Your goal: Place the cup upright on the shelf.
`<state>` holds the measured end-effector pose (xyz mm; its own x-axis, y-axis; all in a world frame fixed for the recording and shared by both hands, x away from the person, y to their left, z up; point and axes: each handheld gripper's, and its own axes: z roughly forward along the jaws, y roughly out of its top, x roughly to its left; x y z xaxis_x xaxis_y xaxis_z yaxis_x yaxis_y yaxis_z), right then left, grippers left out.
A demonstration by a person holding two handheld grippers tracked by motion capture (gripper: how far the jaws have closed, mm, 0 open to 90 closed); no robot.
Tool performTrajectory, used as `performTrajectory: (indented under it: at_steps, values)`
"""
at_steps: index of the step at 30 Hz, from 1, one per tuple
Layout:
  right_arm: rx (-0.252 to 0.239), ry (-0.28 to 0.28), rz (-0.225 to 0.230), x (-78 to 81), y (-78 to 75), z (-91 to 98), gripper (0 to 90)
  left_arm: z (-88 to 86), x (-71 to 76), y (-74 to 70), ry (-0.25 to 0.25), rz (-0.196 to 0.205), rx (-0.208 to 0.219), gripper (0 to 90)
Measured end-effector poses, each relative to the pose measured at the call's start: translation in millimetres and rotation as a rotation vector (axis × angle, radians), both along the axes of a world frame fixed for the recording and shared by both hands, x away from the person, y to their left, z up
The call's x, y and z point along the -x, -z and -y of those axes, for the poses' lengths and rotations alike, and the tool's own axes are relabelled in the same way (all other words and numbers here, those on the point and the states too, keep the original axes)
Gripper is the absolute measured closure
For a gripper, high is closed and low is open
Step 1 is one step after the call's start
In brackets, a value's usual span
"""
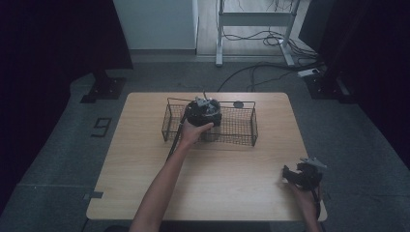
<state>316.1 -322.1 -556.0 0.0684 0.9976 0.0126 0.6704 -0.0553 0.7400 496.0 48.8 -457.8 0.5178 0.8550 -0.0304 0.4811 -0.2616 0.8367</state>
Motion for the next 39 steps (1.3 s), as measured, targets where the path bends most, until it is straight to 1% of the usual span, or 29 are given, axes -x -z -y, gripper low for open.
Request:
performTrajectory:
  at_steps: [1,2,4,6,8,10,12,13,14,16,19,22,23,24,28,29,30,33,35,38,39]
  values:
    - [0.000,0.001,0.000,0.0,0.0,0.0,13.6,-0.5,2.1,-1.9,-0.008,0.018,-0.004,0.8]
    - [0.000,0.001,0.000,-0.1,0.0,0.0,13.6,-1.0,3.6,-3.4,-0.016,0.029,0.005,0.0]
    - [0.000,0.000,0.000,0.0,0.0,0.0,13.6,-4.0,9.5,-11.3,-0.005,0.050,0.031,0.0]
    - [0.000,0.000,0.000,-0.1,0.0,0.0,13.6,-5.2,11.1,-13.6,-0.001,0.051,0.036,0.0]
    - [0.000,0.000,-0.001,-0.4,-0.1,-0.1,13.6,-7.6,15.7,-17.6,0.006,0.057,0.054,0.0]
    - [0.000,0.000,-0.002,-0.7,-0.2,0.0,13.5,-9.9,20.8,-21.0,0.023,0.063,0.063,0.0]
    - [0.002,-0.001,-0.002,-1.0,-0.1,0.1,13.6,-12.8,24.9,-23.8,0.028,0.065,0.072,0.0]
    - [0.002,-0.001,-0.002,-1.0,-0.2,0.1,13.6,-17.2,27.8,-25.9,0.035,0.053,0.092,0.0]
    - [0.002,-0.001,-0.002,-1.0,-0.2,0.1,13.6,-17.2,27.8,-25.9,0.035,0.053,0.092,0.0]
    - [0.002,-0.001,-0.002,-1.0,-0.2,0.1,13.6,-21.1,31.0,-26.9,0.038,0.038,0.103,0.0]
    - [0.002,0.001,-0.002,-1.2,-0.1,0.0,13.5,-26.3,37.7,-28.3,0.041,0.037,0.091,0.7]
    - [0.002,0.002,-0.001,-1.3,-0.1,0.1,13.6,-31.2,44.7,-30.1,0.050,0.046,0.093,1.2]
    - [0.002,0.002,-0.002,-1.3,-0.1,0.0,13.5,-34.1,49.4,-30.8,0.057,0.051,0.088,1.5]
    - [0.002,0.002,-0.002,-1.3,-0.1,0.0,13.5,-34.1,49.4,-30.8,0.057,0.051,0.088,1.5]
    - [0.002,0.002,-0.001,-1.3,-0.1,0.0,13.6,-38.3,58.6,-32.2,0.079,0.056,0.089,2.5]
    - [0.002,0.002,-0.001,-1.3,-0.1,0.0,13.6,-39.6,63.7,-32.2,0.089,0.059,0.088,3.2]
    - [0.002,0.002,-0.001,-1.3,-0.1,0.0,13.6,-39.6,63.7,-32.2,0.089,0.059,0.088,3.5]
    - [0.003,0.001,-0.001,-1.3,-0.1,0.1,13.6,-41.1,71.7,-30.1,0.108,0.055,0.082,3.6]
    - [0.003,0.001,-0.001,-1.3,-0.1,0.1,13.6,-44.3,79.4,-27.5,0.113,0.060,0.066,3.6]
    - [0.002,0.003,-0.002,-1.4,-0.3,-0.1,13.6,-51.1,87.3,-24.5,0.115,0.059,0.072,3.7]
    - [0.001,0.004,-0.004,-1.3,-0.3,-0.2,13.5,-58.1,93.3,-21.2,0.118,0.053,0.079,3.8]
